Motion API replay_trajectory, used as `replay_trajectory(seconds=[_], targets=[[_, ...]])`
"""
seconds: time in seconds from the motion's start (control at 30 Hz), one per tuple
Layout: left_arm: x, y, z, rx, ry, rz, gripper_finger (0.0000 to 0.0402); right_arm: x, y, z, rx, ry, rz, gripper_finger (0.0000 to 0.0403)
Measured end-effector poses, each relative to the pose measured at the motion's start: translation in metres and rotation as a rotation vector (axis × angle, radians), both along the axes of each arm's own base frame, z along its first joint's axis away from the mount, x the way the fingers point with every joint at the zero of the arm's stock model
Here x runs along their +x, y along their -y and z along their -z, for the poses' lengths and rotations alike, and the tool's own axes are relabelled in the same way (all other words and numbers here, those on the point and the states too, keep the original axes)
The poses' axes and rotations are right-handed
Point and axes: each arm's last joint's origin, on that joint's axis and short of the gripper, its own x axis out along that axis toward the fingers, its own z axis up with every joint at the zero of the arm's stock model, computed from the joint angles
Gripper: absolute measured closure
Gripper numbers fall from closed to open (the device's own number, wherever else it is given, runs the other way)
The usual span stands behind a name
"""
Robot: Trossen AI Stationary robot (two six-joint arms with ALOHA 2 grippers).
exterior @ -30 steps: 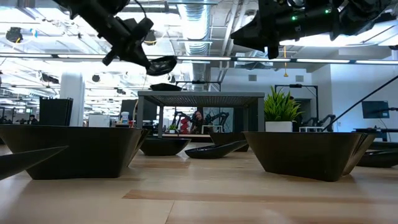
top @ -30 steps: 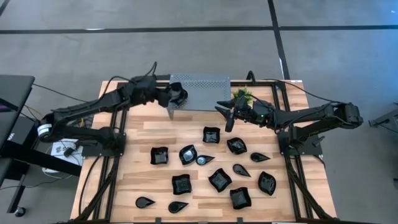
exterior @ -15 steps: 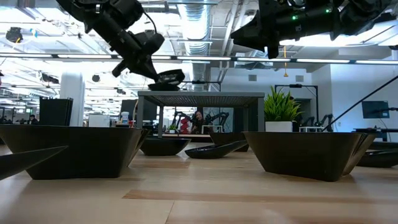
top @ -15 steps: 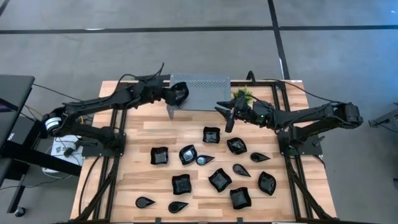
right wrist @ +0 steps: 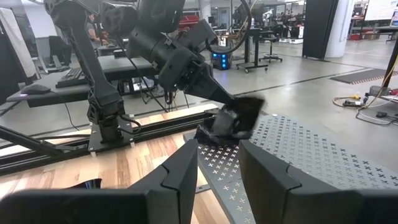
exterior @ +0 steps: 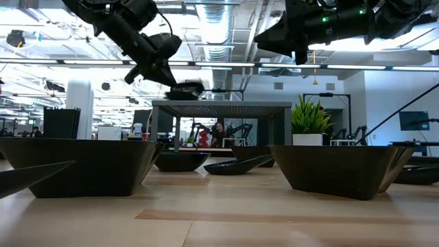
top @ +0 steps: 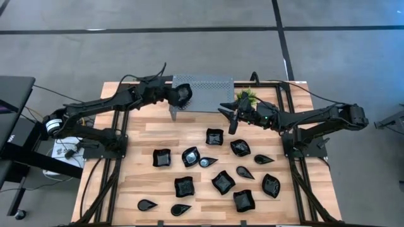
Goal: Pick & Place Mini shaped plates
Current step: Stack the black leaf-shaped plate on top of the black leaf-shaped plate on the shelf
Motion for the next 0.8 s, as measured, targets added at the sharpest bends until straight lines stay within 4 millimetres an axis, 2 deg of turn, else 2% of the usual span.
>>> replay_trajectory(seconds=[0.23, 0.4, 0.6, 0.8], targets=[[0.000, 0.000, 0.000, 0.000, -0.002, 0.000, 0.0331, 0.000, 0.000, 0.000, 0.000, 0.000, 0.000, 0.0290], [0.002, 0.003, 0.000, 0.038, -0.029, 0.041, 0.0324, 0.000, 0.000, 0.000, 0.000, 0.000, 0.000, 0.0290], [0.009, 0.016, -0.001, 0.122, -0.095, 0.161, 0.0328, 0.000, 0.000, 0.000, 0.000, -0.001, 0.000, 0.0290], [0.017, 0.037, 0.000, 0.221, -0.170, 0.329, 0.0330, 0.000, 0.000, 0.000, 0.000, -0.002, 0.000, 0.0290]])
